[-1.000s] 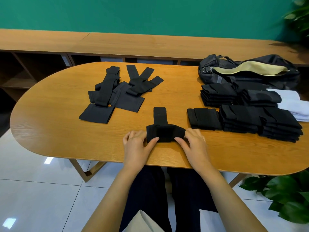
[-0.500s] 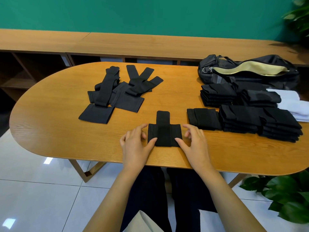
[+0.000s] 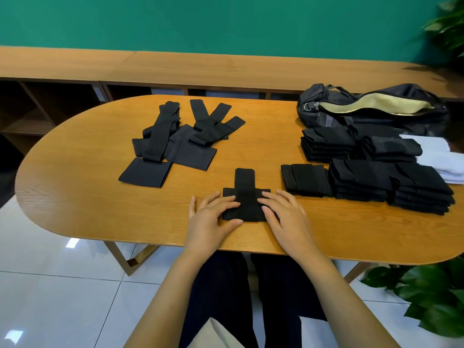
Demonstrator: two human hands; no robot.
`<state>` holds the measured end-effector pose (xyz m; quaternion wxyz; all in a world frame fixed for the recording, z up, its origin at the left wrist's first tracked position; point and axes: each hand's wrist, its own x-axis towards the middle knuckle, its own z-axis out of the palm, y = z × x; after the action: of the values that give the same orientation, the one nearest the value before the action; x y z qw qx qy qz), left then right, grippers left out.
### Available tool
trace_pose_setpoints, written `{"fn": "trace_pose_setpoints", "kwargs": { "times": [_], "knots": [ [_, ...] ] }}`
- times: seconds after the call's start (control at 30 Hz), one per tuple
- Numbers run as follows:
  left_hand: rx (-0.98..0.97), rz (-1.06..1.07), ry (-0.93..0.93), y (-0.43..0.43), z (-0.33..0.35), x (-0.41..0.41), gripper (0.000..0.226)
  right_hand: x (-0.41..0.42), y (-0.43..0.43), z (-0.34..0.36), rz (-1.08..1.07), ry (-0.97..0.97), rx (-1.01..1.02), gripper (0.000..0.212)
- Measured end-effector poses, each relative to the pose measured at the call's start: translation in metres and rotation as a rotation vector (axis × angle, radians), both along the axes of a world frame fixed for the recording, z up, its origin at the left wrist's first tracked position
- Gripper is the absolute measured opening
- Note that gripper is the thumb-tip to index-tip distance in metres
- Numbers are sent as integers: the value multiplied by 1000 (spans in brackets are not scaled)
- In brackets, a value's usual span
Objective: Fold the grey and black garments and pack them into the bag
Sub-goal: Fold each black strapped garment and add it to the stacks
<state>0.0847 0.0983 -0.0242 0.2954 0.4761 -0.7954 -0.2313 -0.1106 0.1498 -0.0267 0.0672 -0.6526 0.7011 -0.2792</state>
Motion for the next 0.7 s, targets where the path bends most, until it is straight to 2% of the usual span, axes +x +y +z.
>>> {"fn": "trace_pose_setpoints", "kwargs": {
  "times": [0.13,0.33,0.5,0.6,0.7],
  "knots": [
    [-39,17,1,3,0,-1,37,0,1,2,34,-26,6,40],
    [-65,24,51,4,1,-1,49,-1,4,2,132,-54,-68,52],
    [-73,-41,91,5,-2,0,44,-2,4,-2,171,-3,-123,35],
    [-62,-49,107,4,-1,0,48,-3,4,-2,158,-36,-153,24],
    [-48,-52,86,2,-1,1,53,-2,5,-2,136,-73,-182,22]
  ]
}}
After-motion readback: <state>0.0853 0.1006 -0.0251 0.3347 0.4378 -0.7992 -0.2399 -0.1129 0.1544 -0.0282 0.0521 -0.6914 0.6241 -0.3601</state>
